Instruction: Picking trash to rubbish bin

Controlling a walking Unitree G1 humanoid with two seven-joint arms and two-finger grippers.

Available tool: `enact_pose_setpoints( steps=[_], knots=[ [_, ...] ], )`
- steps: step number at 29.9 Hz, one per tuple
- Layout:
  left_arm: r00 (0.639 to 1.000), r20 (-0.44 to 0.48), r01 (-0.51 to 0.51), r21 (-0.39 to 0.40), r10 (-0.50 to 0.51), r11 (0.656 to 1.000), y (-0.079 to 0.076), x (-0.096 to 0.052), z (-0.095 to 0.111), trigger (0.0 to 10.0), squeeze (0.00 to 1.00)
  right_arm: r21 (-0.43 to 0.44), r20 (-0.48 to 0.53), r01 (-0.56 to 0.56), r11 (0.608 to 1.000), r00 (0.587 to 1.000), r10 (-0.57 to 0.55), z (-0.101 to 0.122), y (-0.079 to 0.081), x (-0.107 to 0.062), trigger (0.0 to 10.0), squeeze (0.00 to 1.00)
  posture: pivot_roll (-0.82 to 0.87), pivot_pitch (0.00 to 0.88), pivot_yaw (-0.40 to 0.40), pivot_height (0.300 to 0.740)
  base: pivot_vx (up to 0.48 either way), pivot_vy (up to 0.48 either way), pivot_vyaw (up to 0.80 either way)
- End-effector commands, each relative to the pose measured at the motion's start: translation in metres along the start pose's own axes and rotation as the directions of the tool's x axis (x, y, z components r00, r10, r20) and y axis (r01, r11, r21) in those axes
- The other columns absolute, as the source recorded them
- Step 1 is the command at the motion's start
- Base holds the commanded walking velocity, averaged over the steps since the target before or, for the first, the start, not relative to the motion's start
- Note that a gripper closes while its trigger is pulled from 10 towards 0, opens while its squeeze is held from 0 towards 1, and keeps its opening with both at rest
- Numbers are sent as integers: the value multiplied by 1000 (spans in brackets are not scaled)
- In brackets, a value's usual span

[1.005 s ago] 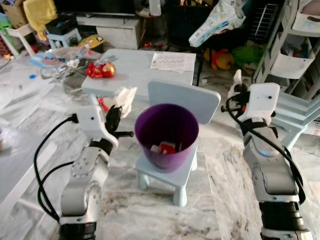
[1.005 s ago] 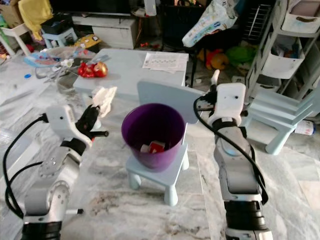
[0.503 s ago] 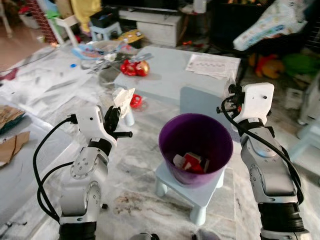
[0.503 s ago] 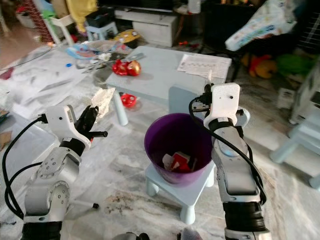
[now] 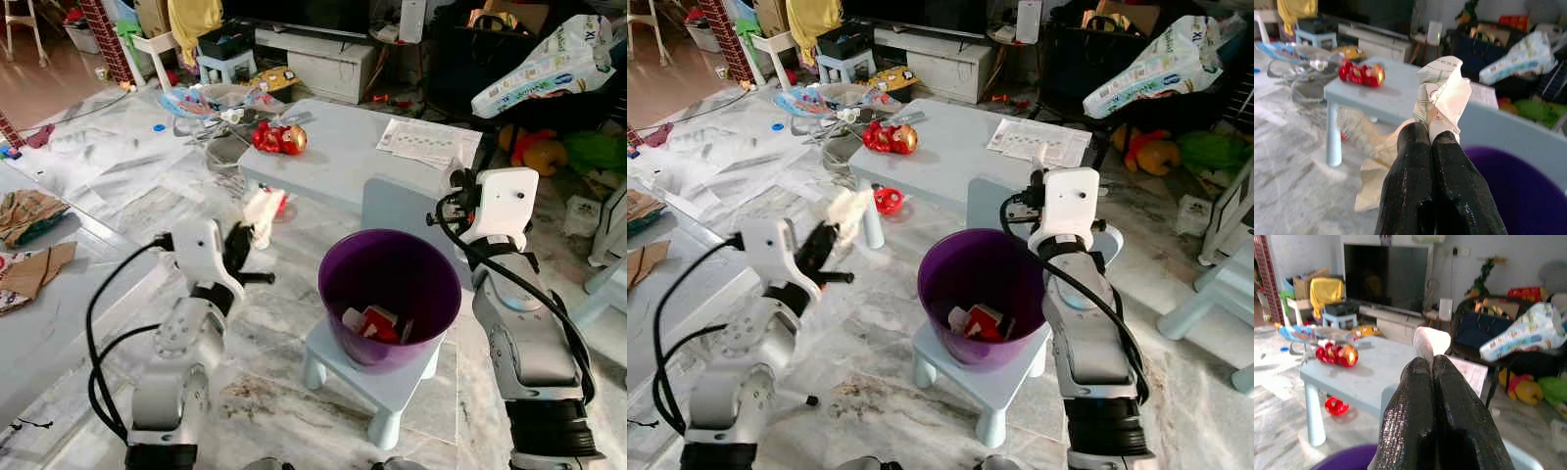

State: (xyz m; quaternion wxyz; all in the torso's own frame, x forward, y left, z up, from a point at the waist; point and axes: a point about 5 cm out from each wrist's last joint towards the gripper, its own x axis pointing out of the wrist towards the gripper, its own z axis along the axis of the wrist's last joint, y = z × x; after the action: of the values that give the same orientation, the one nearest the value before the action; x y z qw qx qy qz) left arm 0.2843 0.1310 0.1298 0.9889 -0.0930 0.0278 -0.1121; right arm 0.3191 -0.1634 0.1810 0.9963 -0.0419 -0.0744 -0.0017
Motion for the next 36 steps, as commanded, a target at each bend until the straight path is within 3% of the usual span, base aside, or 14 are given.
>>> enact_pose_setpoints(
  steps=[1, 6, 8, 12, 16, 23, 24, 25, 36],
  knots=[
    [1000, -13, 16, 17, -15, 1000, 1, -2, -5, 10000, 0, 14, -40, 12, 1000, 999, -12, -9, -1, 0, 10000, 0, -61, 98, 49, 740, 0, 0, 0],
    [992, -68, 105, 30, -103, 994, -7, -10, -18, 10000, 0, 55, -175, -17, 998, 984, 27, -39, 5, -1, 10000, 0, -39, 106, 66, 740, 0, 0, 0],
    [992, -68, 105, 30, -103, 994, -7, -10, -18, 10000, 0, 55, -175, -17, 998, 984, 27, -39, 5, -1, 10000, 0, -39, 106, 66, 740, 0, 0, 0],
    [972, -132, 206, 62, -196, 977, -13, -25, -28, 10000, 0, 88, -273, -75, 993, 957, 96, -67, 17, -3, 10000, 0, -2, 126, 92, 740, 0, 0, 0],
    [951, -186, 263, 81, -245, 961, -10, -41, -32, 10000, 0, 84, -347, -115, 990, 928, 137, -91, 22, -1, 10000, 0, 47, 143, 107, 740, 0, 0, 0],
    [941, -224, 284, 112, -255, 952, 1, -56, -30, 10000, 0, 57, -416, -83, 995, 904, 99, -107, 22, 5, 10000, 0, 88, 158, 118, 740, 0, 0, 0],
    [942, -226, 279, 112, -249, 954, 3, -57, -29, 10000, 0, 54, -407, -60, 997, 910, 77, -107, 19, 7, 10000, 898, 92, 160, 121, 740, 0, 0, 0],
    [943, -229, 273, 113, -242, 956, 4, -57, -29, 10000, 0, 39, -404, -39, 998, 913, 51, -107, 17, 9, 10000, 1000, 94, 162, 124, 740, 0, 0, 0],
    [935, -240, 297, 124, -262, 947, -1, -56, -26, 10000, 0, -17, -363, 4, 1000, 932, -10, -109, 13, 12, 10000, 1000, 102, 163, 140, 740, 0, 0, 0]
  ],
)
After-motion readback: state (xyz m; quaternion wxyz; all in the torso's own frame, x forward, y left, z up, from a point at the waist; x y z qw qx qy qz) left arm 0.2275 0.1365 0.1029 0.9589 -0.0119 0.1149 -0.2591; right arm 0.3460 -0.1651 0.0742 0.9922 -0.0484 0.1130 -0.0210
